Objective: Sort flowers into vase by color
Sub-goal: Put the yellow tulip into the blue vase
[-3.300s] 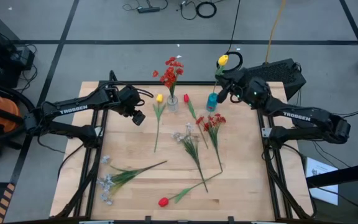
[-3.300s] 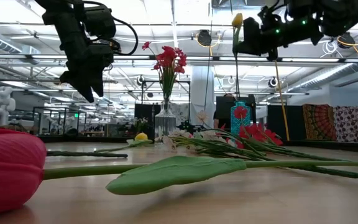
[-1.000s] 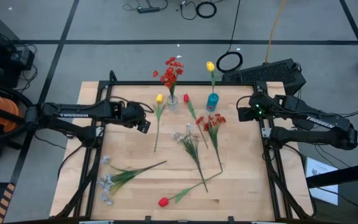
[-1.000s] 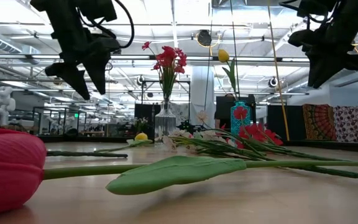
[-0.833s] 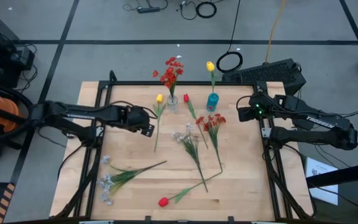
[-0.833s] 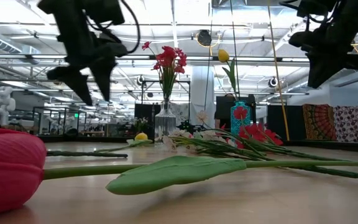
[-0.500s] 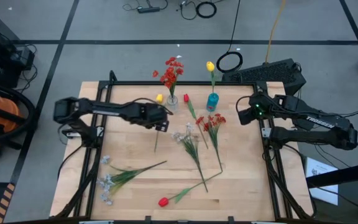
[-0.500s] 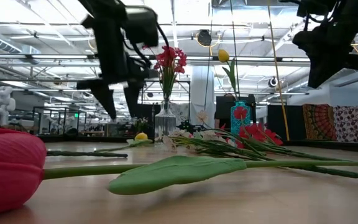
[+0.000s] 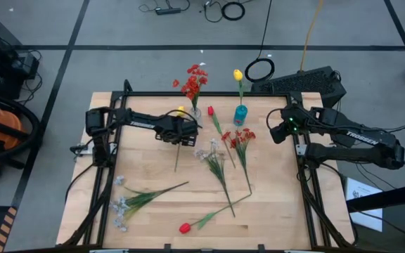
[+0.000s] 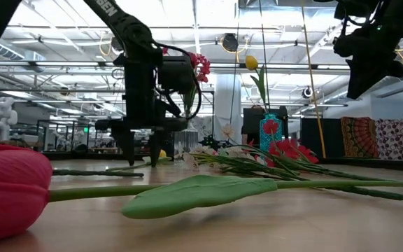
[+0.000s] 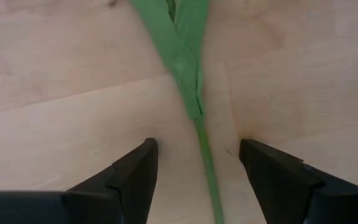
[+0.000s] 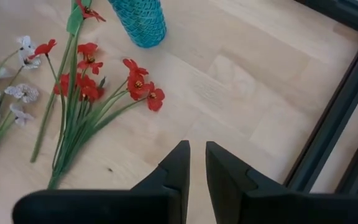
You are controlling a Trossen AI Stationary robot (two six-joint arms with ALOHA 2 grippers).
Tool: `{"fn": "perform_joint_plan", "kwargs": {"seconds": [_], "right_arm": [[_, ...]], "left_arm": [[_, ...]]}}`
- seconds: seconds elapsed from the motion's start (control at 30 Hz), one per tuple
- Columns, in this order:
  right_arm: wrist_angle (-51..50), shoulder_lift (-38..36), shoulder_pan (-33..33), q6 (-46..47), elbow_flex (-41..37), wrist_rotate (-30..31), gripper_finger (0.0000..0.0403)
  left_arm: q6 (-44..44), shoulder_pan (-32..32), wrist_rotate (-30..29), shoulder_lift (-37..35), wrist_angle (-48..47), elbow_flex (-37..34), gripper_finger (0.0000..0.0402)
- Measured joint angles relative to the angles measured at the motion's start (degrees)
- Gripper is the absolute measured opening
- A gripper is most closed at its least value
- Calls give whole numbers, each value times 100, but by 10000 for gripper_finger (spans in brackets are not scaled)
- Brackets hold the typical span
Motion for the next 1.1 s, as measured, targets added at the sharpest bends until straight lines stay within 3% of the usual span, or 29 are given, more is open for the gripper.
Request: {"fn": "perform_joint_plan", "kwargs": {"seconds": [0.17,0.53,0.8,0.93,1.1], "right_arm": [[-2,0,0,-67,0,2,43],[267,0,0,-67,0,10,43],[341,2,0,251,-2,-2,43],[327,2,0,395,-2,-24,43],[70,2,0,430,-2,-46,43]], "left_arm": [[-8,11,69,209,48,20,199],[34,-208,82,212,-204,19,11],[-49,-812,348,-572,-1607,-73,4],[-368,-1134,44,-1373,-2338,-50,3],[-599,-1648,-343,-2432,-2203,-42,3]]}}
